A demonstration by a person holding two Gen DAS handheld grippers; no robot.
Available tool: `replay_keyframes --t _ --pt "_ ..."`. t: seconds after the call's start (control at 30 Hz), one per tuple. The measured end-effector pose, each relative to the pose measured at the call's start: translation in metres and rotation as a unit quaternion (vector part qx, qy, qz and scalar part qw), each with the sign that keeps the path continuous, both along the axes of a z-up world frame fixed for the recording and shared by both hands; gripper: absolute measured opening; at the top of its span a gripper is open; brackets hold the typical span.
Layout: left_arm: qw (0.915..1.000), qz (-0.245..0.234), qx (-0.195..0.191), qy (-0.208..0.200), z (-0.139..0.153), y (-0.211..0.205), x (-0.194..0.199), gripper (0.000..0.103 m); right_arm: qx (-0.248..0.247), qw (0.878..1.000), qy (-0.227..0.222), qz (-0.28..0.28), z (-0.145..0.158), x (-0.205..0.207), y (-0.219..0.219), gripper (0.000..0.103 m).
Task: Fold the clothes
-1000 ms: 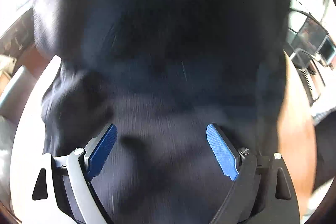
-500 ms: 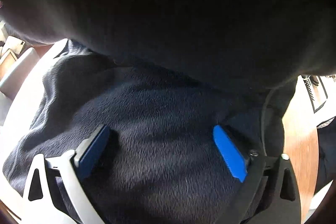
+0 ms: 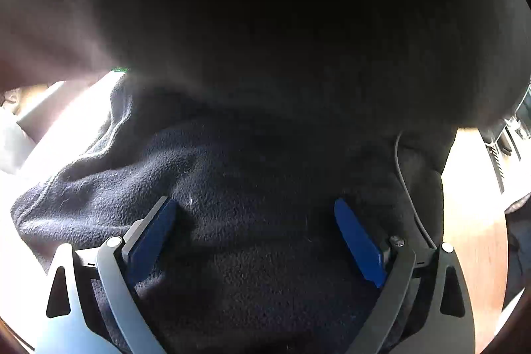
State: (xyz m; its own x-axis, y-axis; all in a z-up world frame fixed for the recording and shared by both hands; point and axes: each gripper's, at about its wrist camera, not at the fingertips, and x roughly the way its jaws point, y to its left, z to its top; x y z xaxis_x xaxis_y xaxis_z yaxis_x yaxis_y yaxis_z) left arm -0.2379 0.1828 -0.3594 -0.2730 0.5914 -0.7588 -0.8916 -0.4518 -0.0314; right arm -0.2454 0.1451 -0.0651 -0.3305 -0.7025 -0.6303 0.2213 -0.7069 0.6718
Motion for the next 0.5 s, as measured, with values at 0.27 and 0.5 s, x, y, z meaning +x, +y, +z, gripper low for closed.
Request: replay_keyframes --t 0.27,0.5 --pt "0.9991 0.037 -0.020 0.006 0.039 -0.066 0.021 0.084 0.012 1.000 -0.012 0.004 -0.032 0.008 -0.023 0.020" --pt "0.9921 0.124 -0.023 -0.006 0.066 -0.137 0.042 0.084 0.074 0.997 0.010 0.012 -0.057 0.024 -0.066 0.020"
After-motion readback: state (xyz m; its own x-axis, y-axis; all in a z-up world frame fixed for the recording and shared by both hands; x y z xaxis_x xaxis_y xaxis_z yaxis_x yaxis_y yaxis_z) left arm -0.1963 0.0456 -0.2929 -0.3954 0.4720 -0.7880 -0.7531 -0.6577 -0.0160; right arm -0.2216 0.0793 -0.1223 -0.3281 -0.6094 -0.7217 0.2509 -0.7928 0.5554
